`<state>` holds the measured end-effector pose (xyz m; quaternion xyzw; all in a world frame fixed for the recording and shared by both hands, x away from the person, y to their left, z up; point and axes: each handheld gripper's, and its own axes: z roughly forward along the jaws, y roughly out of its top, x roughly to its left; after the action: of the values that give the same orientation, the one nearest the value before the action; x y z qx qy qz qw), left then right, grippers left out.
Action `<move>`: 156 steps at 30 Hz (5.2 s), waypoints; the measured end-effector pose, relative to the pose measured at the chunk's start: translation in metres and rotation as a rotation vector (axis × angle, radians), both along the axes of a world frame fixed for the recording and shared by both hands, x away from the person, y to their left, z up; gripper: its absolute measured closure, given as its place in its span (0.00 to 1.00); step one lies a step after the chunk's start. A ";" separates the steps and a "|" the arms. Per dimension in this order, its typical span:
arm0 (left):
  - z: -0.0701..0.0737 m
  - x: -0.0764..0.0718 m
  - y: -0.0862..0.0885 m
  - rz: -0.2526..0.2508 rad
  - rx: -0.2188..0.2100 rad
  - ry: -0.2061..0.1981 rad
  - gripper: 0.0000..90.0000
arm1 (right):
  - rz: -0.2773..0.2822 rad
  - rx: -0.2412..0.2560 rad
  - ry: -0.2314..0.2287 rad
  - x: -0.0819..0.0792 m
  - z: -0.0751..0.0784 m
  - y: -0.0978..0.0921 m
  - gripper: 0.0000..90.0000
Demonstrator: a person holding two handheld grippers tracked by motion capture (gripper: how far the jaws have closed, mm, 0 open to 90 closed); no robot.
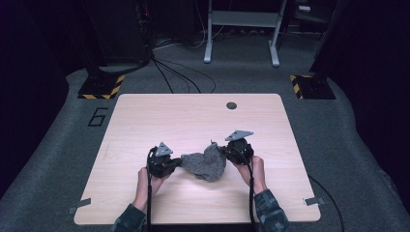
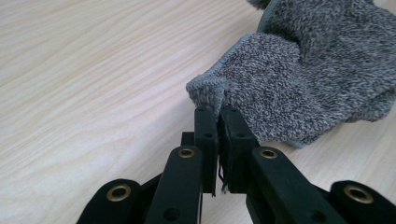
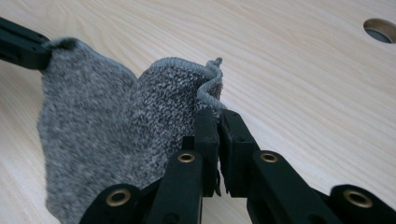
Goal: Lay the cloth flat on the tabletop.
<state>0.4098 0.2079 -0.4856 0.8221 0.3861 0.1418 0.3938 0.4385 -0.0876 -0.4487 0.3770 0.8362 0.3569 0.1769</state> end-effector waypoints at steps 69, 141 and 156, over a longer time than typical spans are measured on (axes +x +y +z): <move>-0.023 0.028 0.015 0.074 0.156 0.088 0.93 | -0.135 -0.086 0.203 0.023 -0.051 -0.028 0.94; -0.019 0.035 0.019 0.081 0.144 0.050 0.97 | -0.138 0.041 0.179 0.022 -0.048 -0.043 0.99; -0.005 0.029 0.030 0.069 0.072 0.043 0.98 | -0.139 0.106 0.106 0.008 -0.024 -0.057 0.99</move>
<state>0.4388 0.2379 -0.4903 0.8249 0.4170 0.1515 0.3503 0.4467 -0.1444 -0.4731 0.4615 0.7960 0.3671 0.1363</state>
